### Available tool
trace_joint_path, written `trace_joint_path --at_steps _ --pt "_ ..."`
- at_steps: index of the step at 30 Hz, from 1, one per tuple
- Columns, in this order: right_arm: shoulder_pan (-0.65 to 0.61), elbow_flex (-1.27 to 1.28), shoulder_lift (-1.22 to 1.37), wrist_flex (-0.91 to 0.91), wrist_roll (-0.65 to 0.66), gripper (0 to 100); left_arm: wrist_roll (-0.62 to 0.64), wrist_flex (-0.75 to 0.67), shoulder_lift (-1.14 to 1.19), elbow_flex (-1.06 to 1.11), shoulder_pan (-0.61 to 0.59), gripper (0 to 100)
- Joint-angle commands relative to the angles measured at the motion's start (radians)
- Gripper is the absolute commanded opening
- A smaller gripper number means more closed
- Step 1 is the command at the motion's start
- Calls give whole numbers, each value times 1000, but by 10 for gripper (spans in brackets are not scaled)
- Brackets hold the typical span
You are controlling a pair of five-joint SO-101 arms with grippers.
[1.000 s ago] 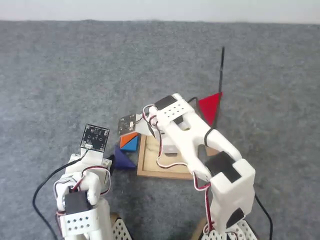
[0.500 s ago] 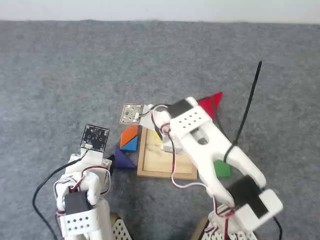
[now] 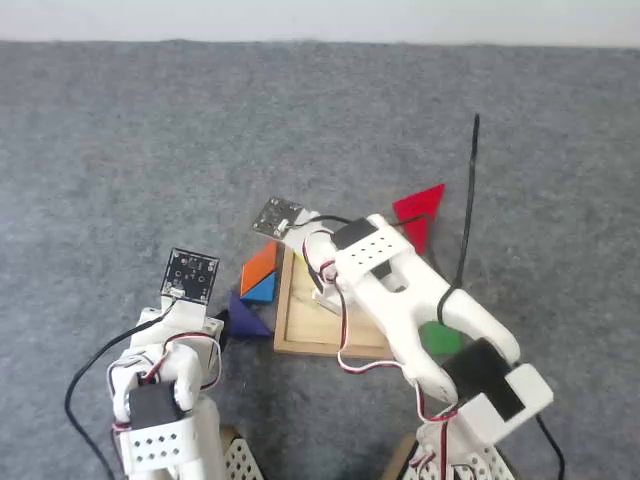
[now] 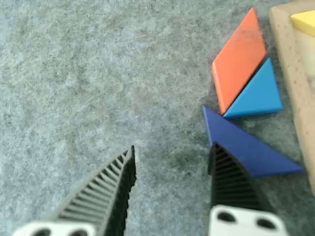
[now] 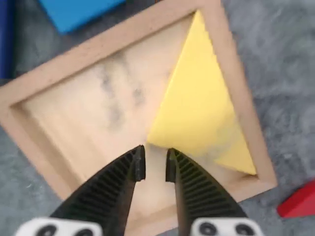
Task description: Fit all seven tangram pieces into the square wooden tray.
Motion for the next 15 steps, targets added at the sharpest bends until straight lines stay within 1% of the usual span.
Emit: trace_joint_path --at_steps 1,4,6,9,12,13,15 --pt "50 -37 7 -44 -9 95 -9 6 3 -7 0 225" --pt "73 -49 2 -38 -8 95 -9 6 3 -7 0 225" --pt "73 -49 -21 -1 -8 96 -9 6 3 -7 0 225" --pt "84 -46 -101 48 -8 97 -9 6 3 -7 0 225" --pt "147 3 -226 41 -26 97 -9 6 3 -7 0 225" --pt "171 23 -274 18 -57 98 -9 6 3 -7 0 225" --pt "223 54 -346 -31 -166 99 -9 6 3 -7 0 225"
